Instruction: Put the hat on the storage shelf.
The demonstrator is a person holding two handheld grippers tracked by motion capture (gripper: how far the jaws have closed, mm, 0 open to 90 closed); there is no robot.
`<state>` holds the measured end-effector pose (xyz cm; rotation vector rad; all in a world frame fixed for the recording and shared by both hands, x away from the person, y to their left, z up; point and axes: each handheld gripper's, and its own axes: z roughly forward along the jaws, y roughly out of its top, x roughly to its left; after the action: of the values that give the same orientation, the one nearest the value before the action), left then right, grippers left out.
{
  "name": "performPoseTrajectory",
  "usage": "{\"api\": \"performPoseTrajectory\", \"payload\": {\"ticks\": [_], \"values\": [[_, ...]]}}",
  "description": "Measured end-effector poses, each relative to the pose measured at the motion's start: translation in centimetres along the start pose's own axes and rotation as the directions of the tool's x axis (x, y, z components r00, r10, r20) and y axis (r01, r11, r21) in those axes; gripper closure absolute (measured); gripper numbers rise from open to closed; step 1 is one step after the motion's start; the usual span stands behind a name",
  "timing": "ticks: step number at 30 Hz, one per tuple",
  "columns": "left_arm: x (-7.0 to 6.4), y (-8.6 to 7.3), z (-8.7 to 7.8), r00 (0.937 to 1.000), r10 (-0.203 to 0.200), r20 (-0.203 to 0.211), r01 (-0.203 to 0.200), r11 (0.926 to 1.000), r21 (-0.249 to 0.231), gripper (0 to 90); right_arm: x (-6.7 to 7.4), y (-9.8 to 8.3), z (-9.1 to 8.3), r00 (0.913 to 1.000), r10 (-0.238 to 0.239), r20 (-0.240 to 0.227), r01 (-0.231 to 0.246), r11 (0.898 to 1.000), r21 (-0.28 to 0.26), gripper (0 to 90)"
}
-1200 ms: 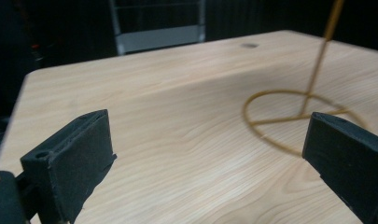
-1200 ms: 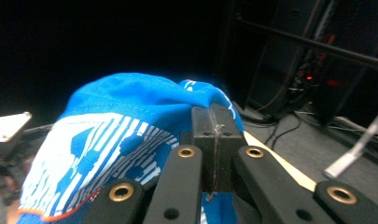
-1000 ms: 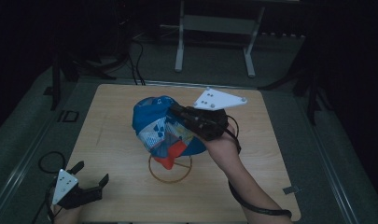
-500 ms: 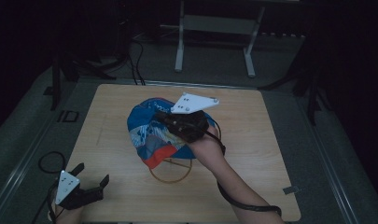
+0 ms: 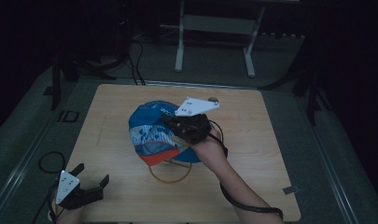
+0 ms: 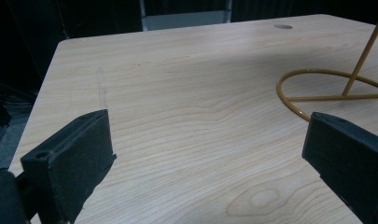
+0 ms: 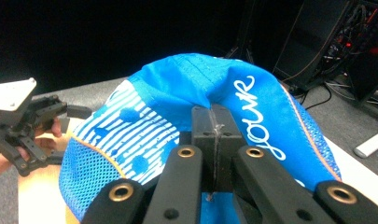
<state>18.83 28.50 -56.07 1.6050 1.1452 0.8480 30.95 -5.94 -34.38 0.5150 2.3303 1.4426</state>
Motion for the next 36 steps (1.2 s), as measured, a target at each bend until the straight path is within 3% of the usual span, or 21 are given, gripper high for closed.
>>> {"api": "performPoseTrajectory", "payload": {"ticks": [3, 8, 11, 15, 21, 28, 29, 36], "values": [[0.0, -0.1, 0.1, 1.0000, -0.001, 0.003, 0.001, 1.0000, 0.003, 2.1, 0.3, 0.2, 0.3, 0.9997, -0.022, -0.004, 0.022, 1.000, 0.017, 90.0], [0.0, 0.0, -0.1, 1.0000, -0.007, 0.005, 0.007, 1.0000, -0.003, 2.2, 0.1, -0.1, 0.2, 0.9999, -0.014, 0.001, 0.014, 1.000, 0.013, 90.0], [0.2, -0.1, -0.1, 0.9999, -0.014, 0.004, 0.014, 0.9999, -0.003, 2.1, -0.4, -1.0, -0.7, 0.9994, 0.030, -0.014, -0.031, 0.999, -0.028, 90.0], [0.2, -0.1, -0.1, 0.9999, -0.016, 0.005, 0.016, 0.9999, -0.004, 2.1, -0.6, -1.3, -1.1, 0.9993, 0.034, -0.013, -0.035, 0.999, -0.035, 88.0], [0.1, -0.1, 0.0, 0.9998, -0.020, 0.007, 0.020, 0.9998, -0.004, 2.1, -1.2, -1.9, -1.2, 0.9970, 0.072, -0.028, -0.074, 0.996, -0.057, 71.5], [0.2, -0.1, -0.1, 0.9997, -0.024, 0.010, 0.024, 0.9997, -0.003, 2.1, -1.1, -2.0, -2.0, 0.9961, 0.078, -0.041, -0.081, 0.993, -0.083, 59.0], [0.2, -0.1, -0.1, 0.9997, -0.023, 0.009, 0.023, 0.9997, -0.003, 2.1, -1.1, -2.0, -2.7, 0.9953, 0.087, -0.044, -0.091, 0.991, -0.101, 53.8], [0.3, -0.1, -0.2, 0.9996, -0.027, 0.008, 0.027, 0.9996, -0.009, 2.2, -1.2, -2.7, -5.7, 0.9960, 0.083, -0.034, -0.087, 0.987, -0.139, 44.3]]}}
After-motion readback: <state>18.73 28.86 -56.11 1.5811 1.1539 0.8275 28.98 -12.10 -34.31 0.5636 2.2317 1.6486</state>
